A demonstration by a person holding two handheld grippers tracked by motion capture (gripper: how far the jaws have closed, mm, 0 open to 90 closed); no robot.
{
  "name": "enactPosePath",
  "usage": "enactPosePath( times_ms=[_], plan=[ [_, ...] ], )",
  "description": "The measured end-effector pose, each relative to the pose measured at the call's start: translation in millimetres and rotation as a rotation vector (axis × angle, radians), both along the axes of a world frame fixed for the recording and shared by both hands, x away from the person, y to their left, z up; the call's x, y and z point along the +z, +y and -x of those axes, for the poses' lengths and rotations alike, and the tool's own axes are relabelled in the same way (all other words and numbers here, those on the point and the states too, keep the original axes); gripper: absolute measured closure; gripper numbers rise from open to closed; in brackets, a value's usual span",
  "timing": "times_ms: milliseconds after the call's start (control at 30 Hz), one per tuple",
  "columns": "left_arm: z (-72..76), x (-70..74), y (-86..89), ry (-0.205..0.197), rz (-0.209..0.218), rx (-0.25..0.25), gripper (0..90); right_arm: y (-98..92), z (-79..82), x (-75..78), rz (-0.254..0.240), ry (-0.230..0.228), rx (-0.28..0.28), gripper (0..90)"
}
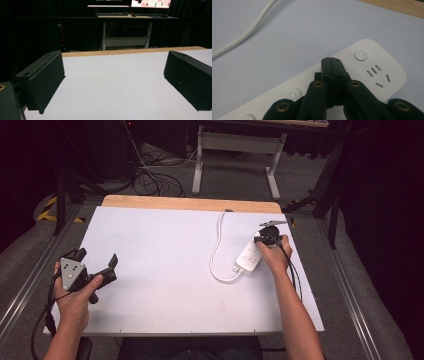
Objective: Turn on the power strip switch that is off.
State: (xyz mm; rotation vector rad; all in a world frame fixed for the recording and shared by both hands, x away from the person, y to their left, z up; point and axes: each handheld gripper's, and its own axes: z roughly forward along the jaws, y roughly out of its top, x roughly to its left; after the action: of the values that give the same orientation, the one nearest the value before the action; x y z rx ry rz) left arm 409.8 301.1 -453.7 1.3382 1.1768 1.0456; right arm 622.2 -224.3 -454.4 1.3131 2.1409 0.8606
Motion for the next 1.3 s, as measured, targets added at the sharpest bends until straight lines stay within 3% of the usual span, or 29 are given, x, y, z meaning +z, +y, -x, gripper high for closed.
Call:
enactPosePath(
  times_ms=[167, 267, 533, 833, 1133, 1300],
  plan=[
    [-0.1, 0.4, 1.1, 0.0, 0.006, 0.0, 3.8, 0.7, 5.3, -1.5, 0.022, -0.065, 0.006, 90.0],
    [-0.5, 0.2, 1.2, 0.0, 0.008, 0.003, 3.8, -1.2, 6.9, -1.3, 0.032, -0.079, 0.006, 90.0],
    [0.4, 0.4, 1.1, 0.0, 0.005, 0.005, 3.8, -10.9, 17.4, 9.8, -0.042, -0.136, 0.024, 88.9],
    [0.3, 0.2, 1.4, 0.0, 0.007, 0.008, 3.8, -12.5, 30.6, 18.4, -0.084, -0.201, 0.065, 85.8],
    [0.2, 0.5, 2.5, -0.004, 0.008, 0.015, 3.8, -9.1, 47.9, 24.2, -0.099, -0.25, 0.077, 80.5],
    [0.0, 0.6, 2.3, -0.002, 0.01, 0.012, 3.8, -9.5, 54.2, 25.4, -0.104, -0.253, 0.082, 79.2]
  ],
)
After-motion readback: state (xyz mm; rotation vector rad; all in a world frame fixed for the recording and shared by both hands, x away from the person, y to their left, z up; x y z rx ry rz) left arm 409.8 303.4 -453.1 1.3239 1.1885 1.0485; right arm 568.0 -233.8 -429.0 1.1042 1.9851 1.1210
